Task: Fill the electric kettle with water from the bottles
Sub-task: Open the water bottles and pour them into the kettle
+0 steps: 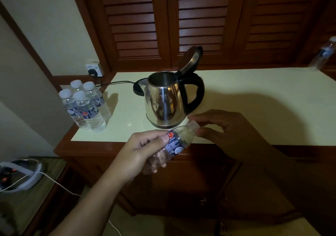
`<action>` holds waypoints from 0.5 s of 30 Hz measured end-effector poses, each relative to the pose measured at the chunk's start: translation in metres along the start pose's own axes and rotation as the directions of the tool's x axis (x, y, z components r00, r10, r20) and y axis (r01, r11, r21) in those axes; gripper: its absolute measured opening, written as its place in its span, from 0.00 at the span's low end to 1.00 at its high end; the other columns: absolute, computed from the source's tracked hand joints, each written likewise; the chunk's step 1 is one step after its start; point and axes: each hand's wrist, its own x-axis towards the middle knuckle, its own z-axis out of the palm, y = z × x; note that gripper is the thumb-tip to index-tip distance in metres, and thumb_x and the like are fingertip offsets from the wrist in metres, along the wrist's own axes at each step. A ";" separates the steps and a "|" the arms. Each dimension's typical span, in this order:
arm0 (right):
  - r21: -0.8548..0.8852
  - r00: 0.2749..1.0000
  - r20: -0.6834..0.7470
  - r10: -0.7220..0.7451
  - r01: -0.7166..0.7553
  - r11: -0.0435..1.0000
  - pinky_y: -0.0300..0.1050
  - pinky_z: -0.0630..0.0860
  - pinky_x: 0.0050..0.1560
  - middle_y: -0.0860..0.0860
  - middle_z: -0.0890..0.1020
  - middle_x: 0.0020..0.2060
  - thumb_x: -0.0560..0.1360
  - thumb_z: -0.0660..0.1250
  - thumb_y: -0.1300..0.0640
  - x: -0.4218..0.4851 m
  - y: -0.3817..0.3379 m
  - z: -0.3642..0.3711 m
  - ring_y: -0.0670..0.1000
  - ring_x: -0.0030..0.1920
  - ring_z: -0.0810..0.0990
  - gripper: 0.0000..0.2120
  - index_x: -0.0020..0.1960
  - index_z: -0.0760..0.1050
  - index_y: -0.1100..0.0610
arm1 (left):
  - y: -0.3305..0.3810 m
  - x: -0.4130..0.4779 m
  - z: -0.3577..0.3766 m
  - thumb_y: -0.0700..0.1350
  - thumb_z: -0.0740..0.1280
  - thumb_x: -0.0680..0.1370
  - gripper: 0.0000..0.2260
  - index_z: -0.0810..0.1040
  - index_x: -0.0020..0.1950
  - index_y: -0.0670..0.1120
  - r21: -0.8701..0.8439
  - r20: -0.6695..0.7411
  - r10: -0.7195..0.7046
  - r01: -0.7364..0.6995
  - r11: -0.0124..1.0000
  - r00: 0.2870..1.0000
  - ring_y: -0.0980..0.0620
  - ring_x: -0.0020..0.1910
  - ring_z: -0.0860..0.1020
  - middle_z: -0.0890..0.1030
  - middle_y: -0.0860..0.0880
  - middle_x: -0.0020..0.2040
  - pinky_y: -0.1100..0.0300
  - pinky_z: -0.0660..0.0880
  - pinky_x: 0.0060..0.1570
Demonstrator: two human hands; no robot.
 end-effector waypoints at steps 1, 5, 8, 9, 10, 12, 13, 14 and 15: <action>0.021 1.000 0.003 0.000 0.000 1.000 0.29 0.72 0.58 0.38 0.85 0.54 0.72 0.70 0.45 -0.002 -0.001 -0.004 0.39 0.55 0.82 0.18 0.61 0.83 0.46 | 0.002 0.001 0.001 0.57 0.71 0.75 0.18 0.88 0.59 0.48 -0.050 0.023 -0.018 0.019 0.999 1.000 0.41 0.33 0.81 0.83 0.36 0.37 0.55 0.75 0.30; 0.032 1.000 0.019 -0.002 0.002 0.999 0.31 0.73 0.57 0.39 0.86 0.52 0.72 0.72 0.48 -0.011 -0.005 -0.015 0.41 0.55 0.83 0.16 0.59 0.84 0.48 | 0.004 0.007 0.009 0.53 0.74 0.74 0.21 0.86 0.57 0.37 -0.196 0.125 -0.074 0.098 0.976 0.989 0.43 0.27 0.81 0.81 0.30 0.37 0.59 0.75 0.23; 0.027 1.000 0.011 -0.023 0.023 0.999 0.30 0.74 0.55 0.40 0.85 0.52 0.72 0.74 0.53 -0.019 -0.002 -0.019 0.40 0.55 0.82 0.15 0.59 0.84 0.50 | 0.004 0.012 0.012 0.52 0.76 0.75 0.27 0.80 0.62 0.30 -0.284 0.246 -0.128 0.197 0.938 0.961 0.43 0.26 0.80 0.78 0.21 0.44 0.59 0.75 0.22; 0.028 0.999 0.012 -0.044 0.044 0.999 0.27 0.72 0.52 0.41 0.85 0.51 0.72 0.75 0.55 -0.022 -0.001 -0.020 0.37 0.53 0.82 0.16 0.59 0.84 0.52 | 0.004 0.014 0.013 0.52 0.75 0.76 0.28 0.79 0.62 0.28 -0.304 0.304 -0.143 0.238 0.922 0.942 0.43 0.26 0.80 0.79 0.23 0.44 0.59 0.75 0.21; 0.023 0.998 0.013 -0.068 0.068 0.997 0.24 0.71 0.49 0.42 0.85 0.50 0.72 0.76 0.59 -0.024 0.000 -0.021 0.34 0.49 0.81 0.16 0.59 0.84 0.54 | 0.005 0.017 0.013 0.52 0.74 0.77 0.27 0.79 0.61 0.28 -0.321 0.363 -0.164 0.288 0.902 0.917 0.44 0.25 0.80 0.80 0.26 0.44 0.59 0.75 0.21; 0.011 0.994 0.002 -0.108 0.108 0.994 0.20 0.68 0.43 0.47 0.84 0.50 0.71 0.77 0.65 -0.028 0.000 -0.023 0.28 0.42 0.78 0.17 0.59 0.83 0.58 | 0.006 0.021 0.013 0.53 0.76 0.75 0.24 0.82 0.58 0.32 -0.336 0.478 -0.224 0.412 0.847 0.849 0.44 0.25 0.80 0.82 0.31 0.43 0.61 0.75 0.20; -0.001 0.992 -0.007 -0.128 0.128 0.992 0.18 0.67 0.42 0.50 0.84 0.50 0.71 0.76 0.66 -0.030 0.000 -0.023 0.26 0.40 0.76 0.17 0.59 0.83 0.60 | 0.007 0.023 0.013 0.53 0.76 0.75 0.23 0.83 0.57 0.34 -0.333 0.538 -0.249 0.474 0.815 0.805 0.44 0.25 0.81 0.83 0.32 0.43 0.61 0.75 0.20; -0.027 0.989 -0.019 -0.150 0.149 0.988 0.17 0.66 0.41 0.51 0.84 0.49 0.72 0.76 0.64 -0.032 0.001 -0.023 0.24 0.40 0.76 0.16 0.59 0.83 0.62 | 0.006 0.025 0.014 0.53 0.76 0.76 0.22 0.83 0.56 0.34 -0.328 0.596 -0.264 0.530 0.782 0.758 0.43 0.25 0.81 0.84 0.33 0.43 0.62 0.75 0.20; -0.053 0.985 -0.024 -0.168 0.167 0.985 0.18 0.66 0.43 0.50 0.84 0.49 0.74 0.74 0.59 -0.033 0.003 -0.023 0.25 0.41 0.76 0.14 0.58 0.83 0.60 | 0.005 0.029 0.014 0.54 0.74 0.77 0.22 0.82 0.57 0.34 -0.326 0.648 -0.269 0.578 0.748 0.713 0.43 0.26 0.82 0.84 0.34 0.43 0.62 0.75 0.20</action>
